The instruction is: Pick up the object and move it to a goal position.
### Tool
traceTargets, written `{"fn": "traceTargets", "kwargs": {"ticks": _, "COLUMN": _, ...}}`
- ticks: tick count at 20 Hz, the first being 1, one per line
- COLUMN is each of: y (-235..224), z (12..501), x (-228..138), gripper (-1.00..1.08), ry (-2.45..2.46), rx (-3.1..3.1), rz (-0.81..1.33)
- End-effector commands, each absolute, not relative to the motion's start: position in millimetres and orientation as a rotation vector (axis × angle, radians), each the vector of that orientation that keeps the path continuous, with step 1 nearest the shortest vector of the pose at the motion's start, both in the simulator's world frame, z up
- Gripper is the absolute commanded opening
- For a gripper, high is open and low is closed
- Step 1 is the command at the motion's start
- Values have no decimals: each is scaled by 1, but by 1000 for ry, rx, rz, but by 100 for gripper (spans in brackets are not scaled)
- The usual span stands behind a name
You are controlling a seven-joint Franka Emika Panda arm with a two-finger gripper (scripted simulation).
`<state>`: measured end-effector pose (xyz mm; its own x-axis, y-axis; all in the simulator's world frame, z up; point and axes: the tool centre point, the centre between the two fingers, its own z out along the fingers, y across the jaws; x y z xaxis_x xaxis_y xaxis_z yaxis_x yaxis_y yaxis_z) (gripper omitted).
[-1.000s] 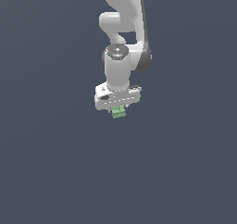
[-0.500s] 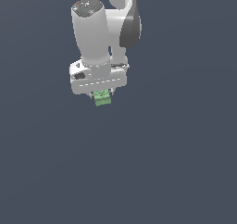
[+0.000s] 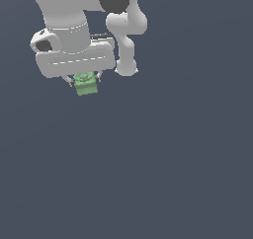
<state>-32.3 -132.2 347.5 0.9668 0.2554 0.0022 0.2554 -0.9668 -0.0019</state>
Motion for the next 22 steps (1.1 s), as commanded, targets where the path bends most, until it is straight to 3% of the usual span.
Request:
{"fn": "traceTargets", "kwargs": {"ticks": 1, "y": -147, "z": 370, "x": -31, "gripper": -100, "ry": -405, "rx": -3113, "rz": -1}}
{"fn": "traceTargets", "kwargs": {"ticks": 22, "y": -222, "z": 487, "x": -15, "gripper": -100, "ry": -406, "rx": -3116, "rz": 0}}
